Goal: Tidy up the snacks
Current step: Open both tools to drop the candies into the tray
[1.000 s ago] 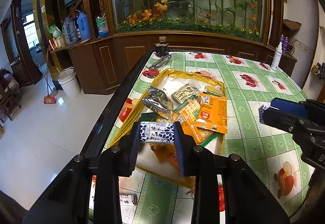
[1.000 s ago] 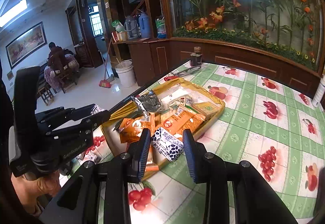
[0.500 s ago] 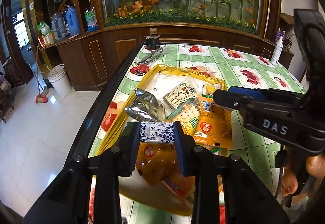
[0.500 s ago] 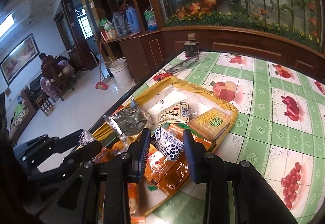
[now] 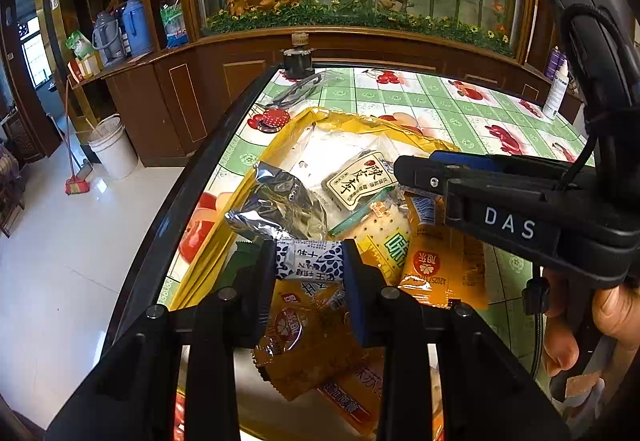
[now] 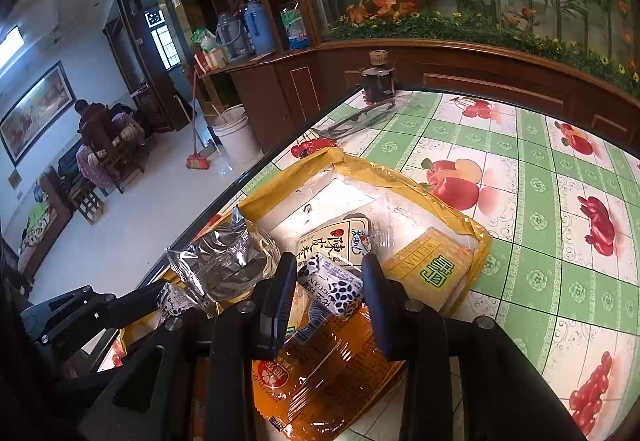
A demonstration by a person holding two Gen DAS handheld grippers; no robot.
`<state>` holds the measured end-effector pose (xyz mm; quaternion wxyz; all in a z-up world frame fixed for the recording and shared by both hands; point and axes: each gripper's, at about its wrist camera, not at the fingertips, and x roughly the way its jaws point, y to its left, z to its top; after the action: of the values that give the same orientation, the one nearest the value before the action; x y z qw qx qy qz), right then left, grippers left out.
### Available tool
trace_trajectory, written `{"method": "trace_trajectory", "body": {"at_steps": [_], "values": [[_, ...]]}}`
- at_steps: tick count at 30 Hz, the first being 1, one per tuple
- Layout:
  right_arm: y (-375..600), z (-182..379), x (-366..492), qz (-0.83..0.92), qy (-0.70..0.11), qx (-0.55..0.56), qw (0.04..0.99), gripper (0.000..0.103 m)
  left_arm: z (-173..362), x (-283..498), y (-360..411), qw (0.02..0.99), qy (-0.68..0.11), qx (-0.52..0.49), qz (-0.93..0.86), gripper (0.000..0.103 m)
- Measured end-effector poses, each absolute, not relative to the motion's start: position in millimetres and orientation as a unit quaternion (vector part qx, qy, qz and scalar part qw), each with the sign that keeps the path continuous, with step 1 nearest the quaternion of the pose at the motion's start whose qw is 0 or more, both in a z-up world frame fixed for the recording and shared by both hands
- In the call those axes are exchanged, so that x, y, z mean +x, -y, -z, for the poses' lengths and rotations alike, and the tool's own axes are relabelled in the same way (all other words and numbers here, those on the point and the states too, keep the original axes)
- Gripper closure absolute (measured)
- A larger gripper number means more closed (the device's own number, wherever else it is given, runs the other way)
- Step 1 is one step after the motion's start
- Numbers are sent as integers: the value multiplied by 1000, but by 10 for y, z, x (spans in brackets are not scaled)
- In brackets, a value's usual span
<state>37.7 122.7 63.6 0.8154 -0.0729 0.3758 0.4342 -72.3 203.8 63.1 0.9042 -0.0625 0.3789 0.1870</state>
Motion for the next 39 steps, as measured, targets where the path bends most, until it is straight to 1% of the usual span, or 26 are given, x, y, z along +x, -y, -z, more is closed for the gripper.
{"method": "trace_trajectory", "body": {"at_steps": [3, 4, 5, 7, 8, 12, 24, 39], "values": [[-1229, -618, 378, -436, -373, -75, 816, 66, -628, -718, -2071, 903, -378, -70, -190, 73], [-1230, -613, 381, -436, -374, -75, 815, 66, -628, -716, -2081, 903, -378, -72, -191, 68], [-1227, -606, 384, -435, -374, -76, 815, 65, -626, -714, -2095, 902, -378, -75, -193, 56], [-1215, -601, 388, -434, -373, -75, 817, 60, -631, -708, -2099, 903, -377, -73, -193, 44], [-1206, -601, 392, -432, -372, -73, 818, 56, -633, -712, -2095, 903, -377, -72, -194, 41], [-1158, -627, 384, -434, -369, -66, 819, 56, -652, -738, -2088, 904, -375, -71, -194, 38], [-860, -835, 183, -436, -354, -57, 826, 56, -849, -1019, -1990, 911, -353, -69, -200, 38], [-366, -1051, -438, -444, -336, -53, 829, 56, -879, -1522, -1688, 913, -347, -56, -208, 38]]}}
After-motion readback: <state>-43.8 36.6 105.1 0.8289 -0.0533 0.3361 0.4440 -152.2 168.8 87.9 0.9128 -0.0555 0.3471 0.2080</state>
